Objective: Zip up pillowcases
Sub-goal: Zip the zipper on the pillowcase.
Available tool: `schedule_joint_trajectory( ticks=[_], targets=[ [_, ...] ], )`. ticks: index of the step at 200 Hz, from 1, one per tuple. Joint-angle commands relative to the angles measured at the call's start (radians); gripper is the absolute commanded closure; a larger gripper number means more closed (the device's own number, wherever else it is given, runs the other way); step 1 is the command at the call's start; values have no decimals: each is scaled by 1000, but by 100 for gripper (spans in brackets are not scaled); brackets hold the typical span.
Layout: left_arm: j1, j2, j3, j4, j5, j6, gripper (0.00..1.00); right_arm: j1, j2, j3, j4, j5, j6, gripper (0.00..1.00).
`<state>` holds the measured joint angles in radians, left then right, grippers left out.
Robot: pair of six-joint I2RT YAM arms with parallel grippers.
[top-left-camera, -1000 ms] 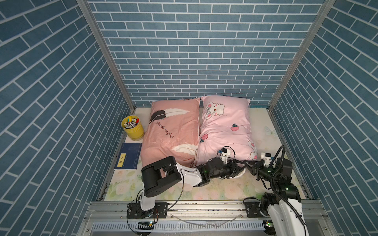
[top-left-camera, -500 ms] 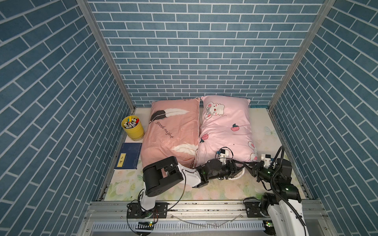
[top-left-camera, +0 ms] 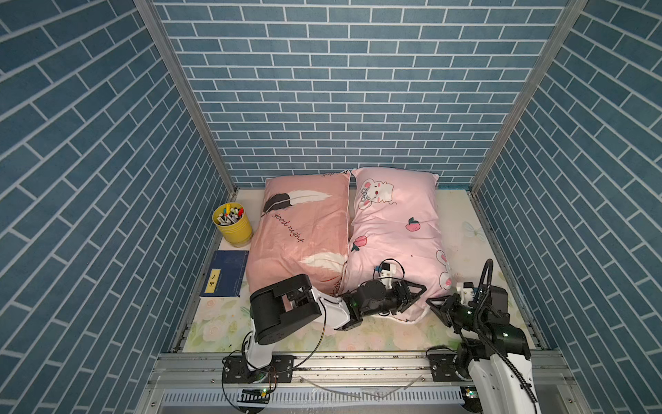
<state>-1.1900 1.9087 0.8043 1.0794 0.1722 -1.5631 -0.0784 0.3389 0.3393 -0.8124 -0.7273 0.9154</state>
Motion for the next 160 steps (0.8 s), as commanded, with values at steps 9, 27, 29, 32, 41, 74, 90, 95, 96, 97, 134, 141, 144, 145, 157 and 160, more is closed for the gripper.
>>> schedule_joint_trajectory(
  ticks=[9, 27, 29, 32, 41, 74, 90, 95, 96, 97, 134, 141, 144, 145, 157, 160],
  targets=[
    [-2, 9, -27, 22, -13, 0, 44, 5, -7, 23, -63, 35, -28, 100],
    [-8, 13, -24, 17, -11, -4, 44, 5, -1, 37, -62, 29, -31, 100],
    [-8, 13, -21, 15, -10, -4, 44, 5, -1, 40, -63, 27, -30, 100],
    [-9, 14, -20, 16, -10, -5, 44, 5, -1, 43, -61, 27, -29, 100],
    [-11, 18, -15, 13, -8, -6, 44, 5, -2, 53, -60, 22, -25, 100],
    [-17, 36, -5, 15, -1, -17, 43, 2, -18, 87, -7, -24, 41, 100],
    [-19, 45, -3, 23, 0, -23, 42, 3, -24, 98, 15, -38, 68, 100],
    [-19, 47, -2, 26, 0, -24, 42, 3, -26, 101, 23, -40, 77, 100],
    [-19, 48, -2, 27, 0, -25, 42, 3, -26, 101, 25, -42, 79, 100],
    [-18, 48, -1, 27, 0, -25, 42, 3, -27, 101, 27, -42, 81, 100],
    [-19, 52, 0, 32, 6, -28, 42, 2, -42, 101, 76, -59, 133, 100],
    [-19, 52, -2, 35, 7, -29, 42, 2, -45, 103, 81, -58, 139, 100],
    [-19, 53, -2, 37, 6, -30, 43, 3, -46, 103, 84, -59, 140, 100],
    [-19, 53, -3, 38, 7, -30, 43, 3, -46, 102, 85, -60, 140, 100],
    [-20, 56, -3, 50, 7, -38, 44, 3, -47, 101, 91, -61, 146, 100],
    [-22, 57, -1, 52, 7, -40, 44, 3, -47, 100, 92, -62, 148, 100]
  ],
)
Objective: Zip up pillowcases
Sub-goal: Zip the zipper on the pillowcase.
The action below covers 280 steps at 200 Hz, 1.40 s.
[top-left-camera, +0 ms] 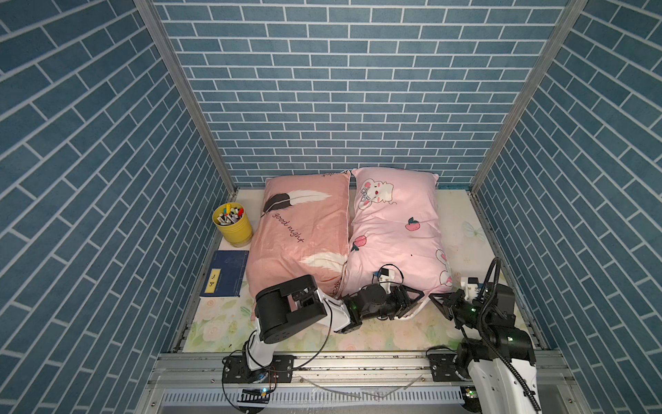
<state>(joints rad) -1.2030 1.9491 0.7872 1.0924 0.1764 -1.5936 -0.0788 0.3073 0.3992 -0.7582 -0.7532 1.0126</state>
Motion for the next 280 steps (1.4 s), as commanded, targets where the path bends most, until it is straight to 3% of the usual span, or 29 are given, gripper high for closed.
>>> schedule_joint_trajectory(
  ticks=[1, 119, 280],
  targets=[
    [-9, 16, 17, 39, 3, -9, 44, 4, -16, 40, 37, -37, 50, 100],
    [-20, 20, 29, 43, -7, -11, 62, 4, -37, 13, 45, -40, 55, 100],
    [-18, 16, 32, 42, -9, -6, 76, 3, -62, -22, 28, -28, 44, 100]
  ],
)
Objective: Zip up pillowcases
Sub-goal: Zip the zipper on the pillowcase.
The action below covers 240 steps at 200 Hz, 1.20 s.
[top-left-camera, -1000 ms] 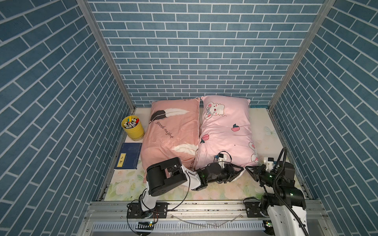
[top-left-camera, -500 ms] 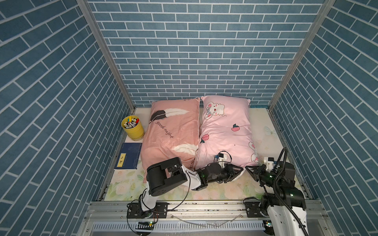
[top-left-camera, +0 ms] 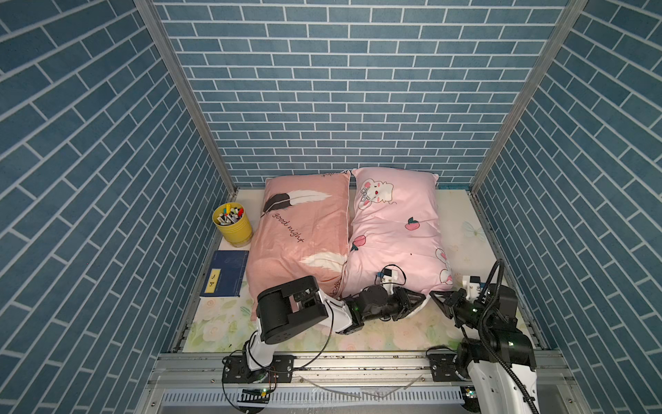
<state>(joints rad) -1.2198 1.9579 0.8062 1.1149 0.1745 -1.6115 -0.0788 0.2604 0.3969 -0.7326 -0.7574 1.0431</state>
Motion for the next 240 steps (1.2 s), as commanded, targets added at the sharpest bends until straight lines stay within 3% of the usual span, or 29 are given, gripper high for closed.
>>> schedule_joint_trajectory(
  ticks=[1, 240],
  targets=[
    [-1, 7, 14, 20, -8, 12, 76, 3, -15, -20, 3, -24, 14, 100],
    [-2, 17, 13, 26, -7, 10, 88, 3, -12, -7, -24, -4, -12, 100]
  ],
)
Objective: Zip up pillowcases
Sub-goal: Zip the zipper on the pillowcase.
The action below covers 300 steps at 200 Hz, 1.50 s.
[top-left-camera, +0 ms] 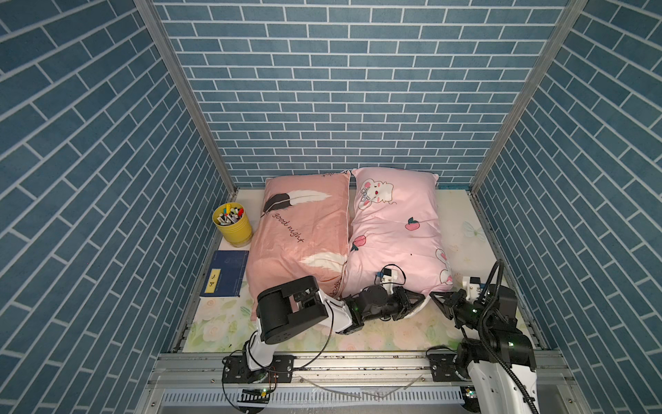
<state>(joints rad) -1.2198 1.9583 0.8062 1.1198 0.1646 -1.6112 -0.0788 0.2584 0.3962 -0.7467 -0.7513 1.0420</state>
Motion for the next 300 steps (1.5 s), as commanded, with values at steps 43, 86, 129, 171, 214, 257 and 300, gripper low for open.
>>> schedule_joint_trajectory(
  ticks=[43, 86, 129, 171, 214, 257, 300],
  targets=[
    [-1, 21, 16, 17, 7, 10, 93, 3, -10, -2, -9, -12, -11, 100],
    [-1, 15, 13, 1, 17, 30, 100, 3, -3, 15, -11, -1, -12, 100],
    [10, 9, 21, -32, 56, 71, 100, 2, 13, 65, -50, 33, -49, 100],
    [21, -39, 44, -130, 85, 144, 100, 2, 26, 88, -65, 50, -74, 100],
    [30, -86, 39, -215, 89, 201, 100, 2, 40, 109, -73, 72, -100, 100],
    [30, -104, 42, -271, 93, 243, 100, 2, 58, 114, -60, 71, -108, 100],
    [31, -139, 54, -368, 104, 305, 100, 2, 69, 130, -66, 95, -119, 100]
  ],
)
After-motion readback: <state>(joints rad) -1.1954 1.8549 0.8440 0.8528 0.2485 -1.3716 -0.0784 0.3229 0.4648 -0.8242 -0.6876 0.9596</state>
